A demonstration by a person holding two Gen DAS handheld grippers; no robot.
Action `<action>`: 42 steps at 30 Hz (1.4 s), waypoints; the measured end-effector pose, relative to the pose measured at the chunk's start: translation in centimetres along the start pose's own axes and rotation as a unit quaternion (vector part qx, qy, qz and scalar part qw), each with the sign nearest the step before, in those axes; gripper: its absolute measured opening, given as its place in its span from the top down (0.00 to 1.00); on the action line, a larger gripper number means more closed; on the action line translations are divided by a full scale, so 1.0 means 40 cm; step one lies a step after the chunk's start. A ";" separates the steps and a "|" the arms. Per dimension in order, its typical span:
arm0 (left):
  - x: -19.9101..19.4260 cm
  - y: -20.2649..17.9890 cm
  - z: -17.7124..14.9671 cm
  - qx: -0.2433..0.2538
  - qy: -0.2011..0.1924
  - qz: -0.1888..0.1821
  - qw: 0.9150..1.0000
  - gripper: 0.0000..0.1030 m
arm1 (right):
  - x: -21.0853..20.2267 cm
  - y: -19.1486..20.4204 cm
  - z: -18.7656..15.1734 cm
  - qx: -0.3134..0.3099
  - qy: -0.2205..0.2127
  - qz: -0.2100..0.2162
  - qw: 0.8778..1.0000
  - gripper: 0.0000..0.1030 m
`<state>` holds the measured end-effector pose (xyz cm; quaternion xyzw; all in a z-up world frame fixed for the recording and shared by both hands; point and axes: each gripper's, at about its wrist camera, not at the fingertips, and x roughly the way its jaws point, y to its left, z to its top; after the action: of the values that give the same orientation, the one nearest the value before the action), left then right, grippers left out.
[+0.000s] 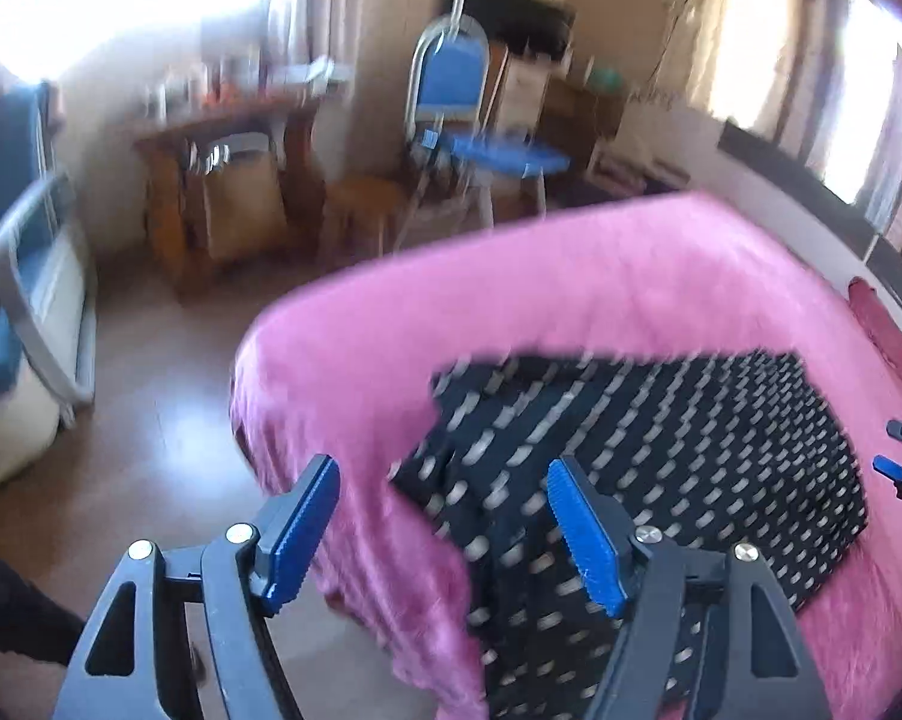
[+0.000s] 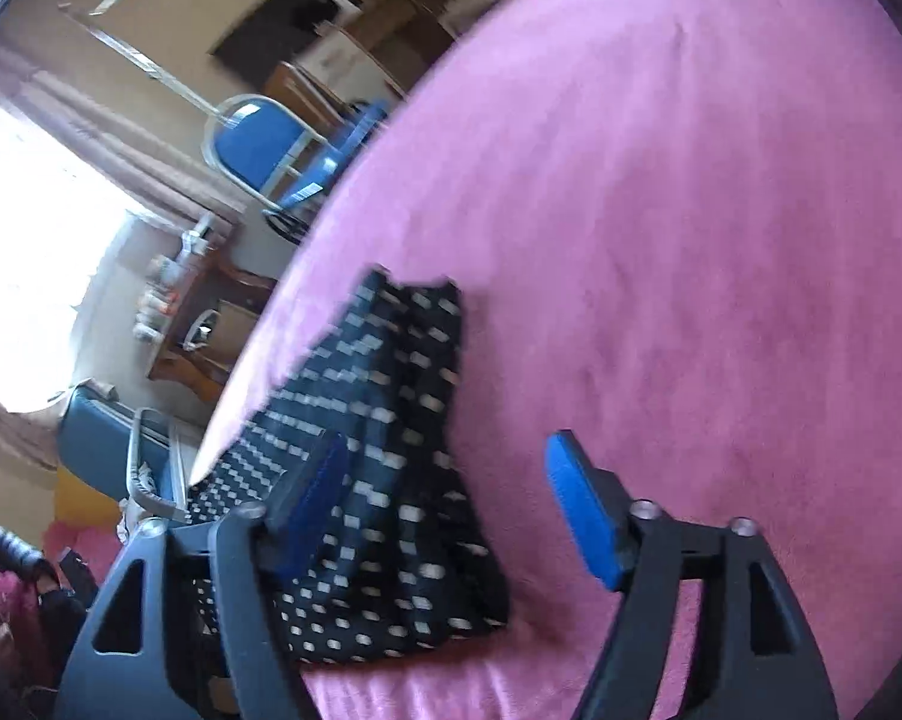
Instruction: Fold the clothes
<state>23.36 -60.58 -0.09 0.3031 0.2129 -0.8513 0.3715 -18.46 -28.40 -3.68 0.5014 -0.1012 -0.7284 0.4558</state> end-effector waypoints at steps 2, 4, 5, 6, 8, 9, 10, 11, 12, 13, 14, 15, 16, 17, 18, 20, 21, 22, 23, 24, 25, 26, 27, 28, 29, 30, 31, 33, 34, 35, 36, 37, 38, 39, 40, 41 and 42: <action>-0.029 -0.040 0.011 0.026 -0.021 -0.022 0.999 0.26 | 0.001 0.074 0.017 -0.025 -0.015 0.030 0.999 0.00; -0.016 -0.101 0.009 0.046 -0.008 -0.068 0.997 0.24 | 0.012 0.128 0.018 -0.050 -0.011 0.062 0.997 0.00; 0.008 -0.124 -0.004 0.051 0.010 -0.081 0.995 0.22 | 0.029 0.146 0.020 -0.060 0.000 0.073 0.996 0.00; 0.035 -0.145 -0.019 0.055 0.029 -0.091 0.994 0.22 | 0.048 0.161 0.014 -0.068 0.014 0.080 0.994 0.00; 0.098 -0.166 -0.057 0.065 0.063 -0.088 0.992 0.22 | 0.091 0.180 -0.008 -0.080 0.043 0.080 0.993 0.00; 0.125 -0.169 -0.074 0.066 0.077 -0.080 0.992 0.22 | 0.113 0.176 -0.018 -0.082 0.054 0.068 0.993 0.00; 0.154 -0.161 -0.090 0.060 0.093 -0.074 0.991 0.22 | 0.125 0.161 -0.027 -0.082 0.060 0.049 0.994 0.00; 0.174 -0.146 -0.101 0.049 0.107 -0.075 0.990 0.22 | 0.131 0.142 -0.035 -0.081 0.065 0.025 0.994 0.00; 0.174 -0.138 -0.104 0.041 0.106 -0.078 0.990 0.22 | 0.134 0.121 -0.038 -0.075 0.067 0.003 0.995 0.00; 0.169 -0.131 -0.104 0.035 0.102 -0.081 0.991 0.22 | 0.133 0.097 -0.038 -0.067 0.068 -0.018 0.995 0.00; 0.153 -0.131 -0.097 0.037 0.089 -0.082 0.992 0.22 | 0.123 0.083 -0.033 -0.057 0.062 -0.019 0.996 0.00; 0.133 -0.134 -0.088 0.043 0.075 -0.083 0.993 0.22 | 0.105 0.075 -0.027 -0.045 0.050 -0.007 0.998 0.00; 0.115 -0.138 -0.078 0.051 0.059 -0.086 0.993 0.22 | 0.091 0.080 -0.020 -0.045 0.039 0.003 0.998 0.00; 0.104 -0.144 -0.067 0.059 0.047 -0.087 0.993 0.22 | 0.081 0.094 -0.015 -0.054 0.029 0.012 0.998 0.00; 0.111 -0.144 -0.054 0.067 0.047 -0.084 0.993 0.22 | 0.070 0.109 -0.009 -0.063 0.019 0.020 0.998 0.00; 0.150 -0.141 -0.033 0.075 0.060 -0.074 0.993 0.21 | 0.079 0.153 0.001 -0.083 0.018 0.045 0.995 0.00; 0.181 -0.133 -0.029 0.068 0.074 -0.067 0.993 0.21 | 0.100 0.179 0.001 -0.095 0.030 0.057 0.993 0.00; 0.212 -0.121 -0.026 0.059 0.089 -0.061 0.992 0.21 | 0.124 0.197 -0.002 -0.105 0.045 0.063 0.992 0.00; 0.241 -0.108 -0.023 0.049 0.100 -0.056 0.992 0.21 | 0.152 0.202 -0.009 -0.110 0.064 0.061 0.990 0.00; 0.270 -0.095 -0.021 0.039 0.111 -0.051 0.992 0.22 | 0.184 0.202 -0.016 -0.114 0.086 0.056 0.988 0.00; 0.287 -0.085 -0.018 0.031 0.113 -0.050 0.992 0.22 | 0.208 0.193 -0.023 -0.114 0.102 0.046 0.987 0.00; 0.288 -0.082 -0.015 0.029 0.111 -0.047 0.992 0.22 | 0.225 0.177 -0.031 -0.111 0.113 0.034 0.987 0.00; 0.285 -0.081 -0.012 0.028 0.109 -0.045 0.993 0.21 | 0.234 0.164 -0.031 -0.107 0.115 0.034 0.987 0.00; 0.273 -0.082 -0.008 0.022 0.106 -0.044 0.993 0.21 | 0.228 0.158 -0.025 -0.098 0.104 0.039 0.989 0.00; 0.240 -0.081 -0.006 0.010 0.093 -0.044 0.995 0.21 | 0.209 0.158 -0.019 -0.088 0.089 0.033 0.992 0.00; 0.203 -0.080 -0.004 -0.002 0.076 -0.044 0.996 0.21 | 0.178 0.161 -0.017 -0.082 0.069 0.029 0.994 0.00; 0.165 -0.080 0.000 -0.010 0.058 -0.042 0.997 0.21 | 0.141 0.165 -0.017 -0.076 0.047 0.027 0.996 0.00; 0.089 -0.096 0.006 -0.016 0.032 -0.059 0.998 0.21 | 0.068 0.173 -0.022 -0.062 0.008 0.031 0.998 0.00; 0.057 -0.105 0.007 -0.018 0.024 -0.070 0.997 0.21 | 0.041 0.176 -0.031 -0.053 0.003 0.043 0.998 0.00; 0.015 -0.119 0.005 -0.017 0.012 -0.080 0.997 0.21 | 0.018 0.180 -0.041 -0.045 0.004 0.057 0.997 0.00; -0.031 -0.133 0.003 -0.015 0.000 -0.089 0.996 0.21 | -0.001 0.185 -0.054 -0.039 0.006 0.069 0.997 0.00; -0.077 -0.152 0.001 -0.011 -0.018 -0.098 0.995 0.21 | -0.015 0.194 -0.067 -0.035 0.008 0.080 0.996 0.00; -0.130 -0.173 0.005 -0.007 -0.043 -0.102 0.994 0.21 | -0.036 0.196 -0.085 -0.031 0.007 0.091 0.995 0.00; -0.178 -0.191 0.020 -0.003 -0.068 -0.097 0.993 0.21 | -0.067 0.194 -0.113 -0.022 0.004 0.103 0.994 0.00; -0.229 -0.207 0.029 0.001 -0.093 -0.084 0.992 0.21 | -0.091 0.194 -0.140 -0.013 0.001 0.110 0.994 0.00; -0.282 -0.223 0.034 0.006 -0.118 -0.068 0.991 0.21 | -0.107 0.197 -0.161 -0.004 -0.002 0.113 0.994 0.00; -0.324 -0.236 0.034 0.009 -0.139 -0.050 0.989 0.21 | -0.129 0.200 -0.182 0.002 -0.005 0.117 0.993 0.00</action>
<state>22.70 -48.86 10.92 0.1742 0.1668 -0.9046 0.3514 -7.53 -26.70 0.99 0.4837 -0.1627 -0.6722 0.5364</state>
